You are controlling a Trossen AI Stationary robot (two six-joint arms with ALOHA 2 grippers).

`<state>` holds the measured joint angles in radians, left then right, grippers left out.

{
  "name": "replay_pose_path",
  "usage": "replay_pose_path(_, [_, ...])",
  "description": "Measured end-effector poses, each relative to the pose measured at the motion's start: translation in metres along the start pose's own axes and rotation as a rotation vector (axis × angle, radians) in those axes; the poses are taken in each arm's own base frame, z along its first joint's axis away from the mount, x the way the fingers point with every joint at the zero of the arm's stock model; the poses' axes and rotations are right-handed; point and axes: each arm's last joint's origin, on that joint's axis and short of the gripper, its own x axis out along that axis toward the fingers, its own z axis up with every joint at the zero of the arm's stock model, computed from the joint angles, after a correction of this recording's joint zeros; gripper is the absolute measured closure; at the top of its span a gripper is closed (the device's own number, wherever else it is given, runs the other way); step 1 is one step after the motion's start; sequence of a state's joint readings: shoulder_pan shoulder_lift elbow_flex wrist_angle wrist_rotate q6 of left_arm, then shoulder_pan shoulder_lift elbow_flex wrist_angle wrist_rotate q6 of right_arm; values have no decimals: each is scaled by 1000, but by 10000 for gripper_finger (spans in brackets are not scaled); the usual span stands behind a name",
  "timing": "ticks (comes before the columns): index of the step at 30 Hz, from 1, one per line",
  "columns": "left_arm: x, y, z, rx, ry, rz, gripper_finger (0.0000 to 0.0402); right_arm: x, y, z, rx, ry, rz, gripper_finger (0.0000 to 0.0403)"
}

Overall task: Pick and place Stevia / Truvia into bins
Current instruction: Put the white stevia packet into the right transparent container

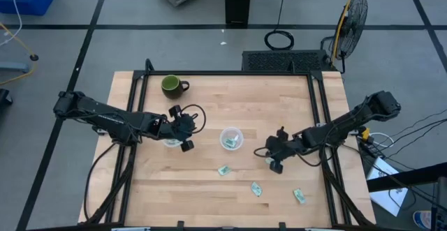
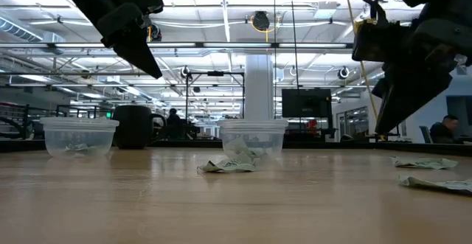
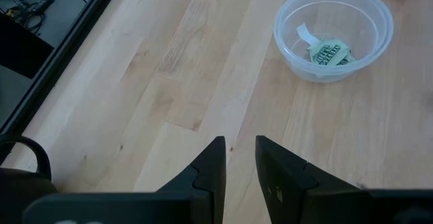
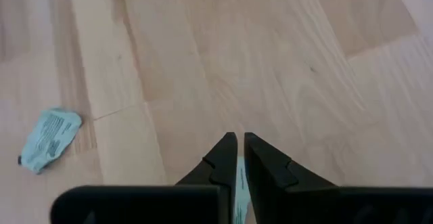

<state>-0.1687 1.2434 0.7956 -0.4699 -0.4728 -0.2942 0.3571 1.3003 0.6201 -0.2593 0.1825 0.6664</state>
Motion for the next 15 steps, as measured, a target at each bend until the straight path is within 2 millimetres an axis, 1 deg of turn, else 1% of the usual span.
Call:
replay_pose_path(2, [0, 0, 0, 0, 0, 0, 314, 0, 0, -1, 26, 8, -3, 373])
replay_pose_path(5, [0, 0, 0, 0, 0, 0, 314, 0, 1, -1, 11, 5, 1, 366])
replay_pose_path(9, [0, 0, 0, -1, 0, 0, 314, 0, 0, -1, -67, 3, 1, 362])
replay_pose_path(13, [0, 0, 0, -2, 1, -1, 314, 0, 0, 0, -186, 2, -1, 366])
replay_pose_path(15, [0, 0, 0, -2, 1, -1, 314, 0, -1, 0, -196, 8, -2, 370])
